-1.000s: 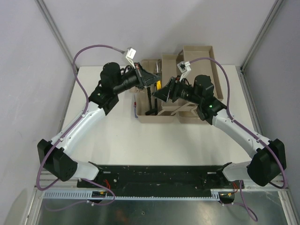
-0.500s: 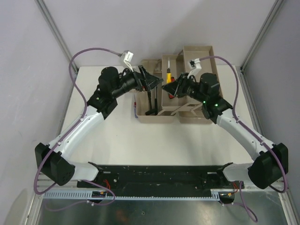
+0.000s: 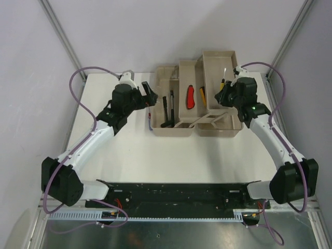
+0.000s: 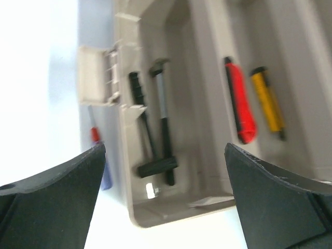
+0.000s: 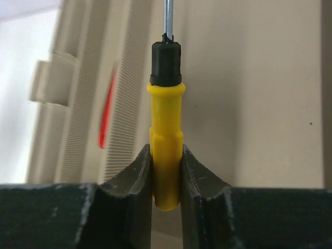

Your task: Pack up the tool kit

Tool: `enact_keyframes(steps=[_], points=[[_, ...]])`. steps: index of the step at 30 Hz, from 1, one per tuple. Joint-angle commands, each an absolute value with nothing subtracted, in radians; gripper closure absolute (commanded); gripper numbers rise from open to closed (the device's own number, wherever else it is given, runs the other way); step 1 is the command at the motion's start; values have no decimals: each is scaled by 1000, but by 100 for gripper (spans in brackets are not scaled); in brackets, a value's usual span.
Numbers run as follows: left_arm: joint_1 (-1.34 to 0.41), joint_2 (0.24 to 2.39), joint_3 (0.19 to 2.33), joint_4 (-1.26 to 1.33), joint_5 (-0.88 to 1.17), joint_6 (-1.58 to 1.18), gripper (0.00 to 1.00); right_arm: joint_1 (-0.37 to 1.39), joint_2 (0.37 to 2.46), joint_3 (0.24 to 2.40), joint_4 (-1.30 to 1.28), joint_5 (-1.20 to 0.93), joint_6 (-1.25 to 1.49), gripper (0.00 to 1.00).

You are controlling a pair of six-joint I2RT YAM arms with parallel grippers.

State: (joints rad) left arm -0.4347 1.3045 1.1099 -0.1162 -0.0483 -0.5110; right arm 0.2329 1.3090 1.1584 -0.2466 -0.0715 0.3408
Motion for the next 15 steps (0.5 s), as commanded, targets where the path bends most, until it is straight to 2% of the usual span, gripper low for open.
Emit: enact_keyframes(steps=[1, 3, 5, 11, 15], points=[[-416, 1335, 1065, -159, -234, -494, 1, 231, 1377, 1225, -321, 15, 204, 91], [-408, 1354, 1050, -162, -242, -513, 2, 235, 1400, 1234, -333, 53, 189, 89], [-400, 1373, 1031, -166, -259, -537, 2, 237, 1416, 1239, -349, 95, 185, 83], [-367, 1433, 983, -174, -273, -606, 2, 240, 1403, 1241, -371, 173, 182, 45], [-354, 1486, 969, -179, -260, -628, 2, 239, 1362, 1241, -358, 182, 181, 30]])
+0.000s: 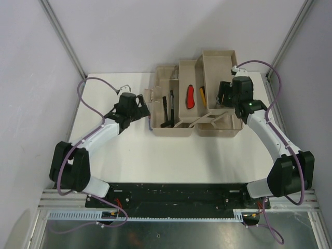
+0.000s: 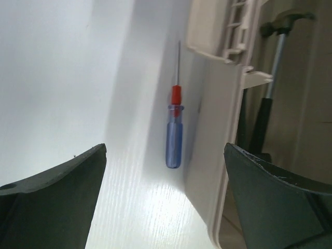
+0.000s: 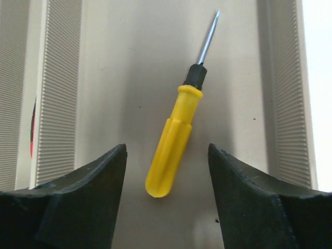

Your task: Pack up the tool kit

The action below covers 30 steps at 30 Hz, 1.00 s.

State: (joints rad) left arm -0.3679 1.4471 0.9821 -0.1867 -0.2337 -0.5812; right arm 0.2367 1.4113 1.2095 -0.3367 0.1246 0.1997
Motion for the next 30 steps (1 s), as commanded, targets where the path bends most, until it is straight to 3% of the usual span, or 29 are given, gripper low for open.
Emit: enact_keyframes(steps=[1, 8, 13, 16, 30], points=[[-353, 1502, 969, -179, -255, -628, 2, 238, 1350, 1242, -353, 181, 182, 28], [-350, 1629, 986, -168, -210, -645, 7, 226, 1228, 1244, -308, 148, 197, 24], [-349, 1743, 1025, -143, -177, -640, 25, 202, 1129, 1243, -283, 168, 192, 24], [-348, 1791, 1046, -109, -133, -638, 31, 175, 1099, 1244, -288, 159, 196, 24], [-339, 1778, 1005, 59, 1, -629, 22, 150, 1091, 1229, -343, 133, 226, 25]])
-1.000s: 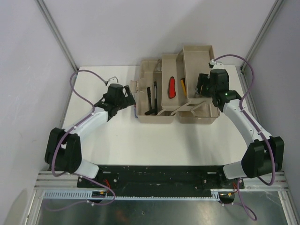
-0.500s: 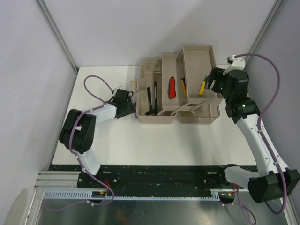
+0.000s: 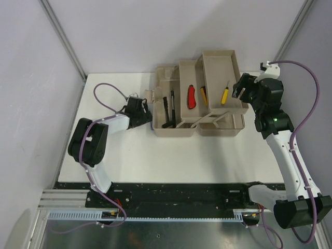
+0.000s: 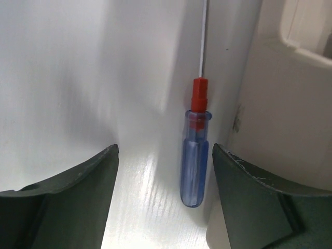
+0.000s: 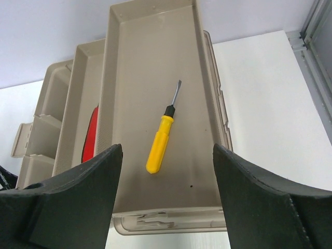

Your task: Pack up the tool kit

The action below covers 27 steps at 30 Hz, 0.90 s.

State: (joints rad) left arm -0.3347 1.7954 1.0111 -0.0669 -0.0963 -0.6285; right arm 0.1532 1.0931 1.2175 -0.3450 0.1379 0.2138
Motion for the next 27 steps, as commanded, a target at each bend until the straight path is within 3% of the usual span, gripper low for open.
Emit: enact_keyframes(steps=[1, 8, 22, 27], points=[[-339, 1792, 1013, 66, 28, -614, 21, 149, 1092, 1229, -343, 135, 227, 25], [-343, 1867, 1068, -4, -37, -584, 23, 142, 1101, 1229, -337, 147, 231, 25], [-382, 1960, 1172, -244, -247, -492, 39, 137, 1107, 1229, -351, 188, 265, 25], [-391, 1977, 1209, -353, -260, -545, 54, 137, 1103, 1229, -362, 201, 283, 26]])
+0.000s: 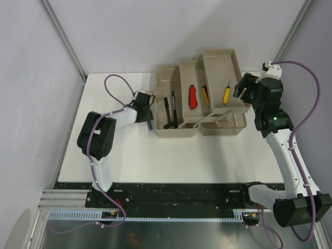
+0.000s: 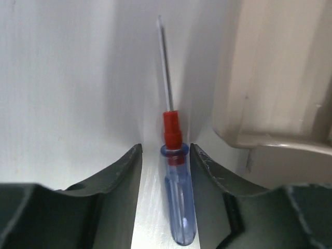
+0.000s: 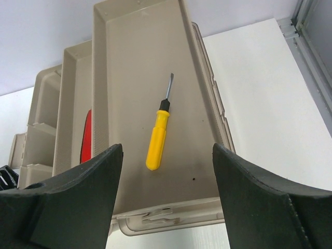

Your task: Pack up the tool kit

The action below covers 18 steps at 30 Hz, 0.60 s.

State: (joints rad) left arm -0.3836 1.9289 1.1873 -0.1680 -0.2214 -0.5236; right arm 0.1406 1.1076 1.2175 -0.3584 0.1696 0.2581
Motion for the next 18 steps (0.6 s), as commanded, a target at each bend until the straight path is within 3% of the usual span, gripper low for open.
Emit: enact_keyframes(steps=[1, 9, 13, 18], points=[[-392, 1982, 1221, -381, -261, -564, 59, 137, 1101, 1229, -364, 203, 287, 26], [-389, 1983, 1258, -490, -241, -621, 97, 138, 1093, 1228, -370, 203, 312, 26], [-373, 1915, 1245, -501, -250, -620, 100, 153, 1089, 1227, -346, 125, 270, 25], [-328, 1749, 1224, -511, -260, -613, 100, 234, 1084, 1227, -293, -101, 153, 13]])
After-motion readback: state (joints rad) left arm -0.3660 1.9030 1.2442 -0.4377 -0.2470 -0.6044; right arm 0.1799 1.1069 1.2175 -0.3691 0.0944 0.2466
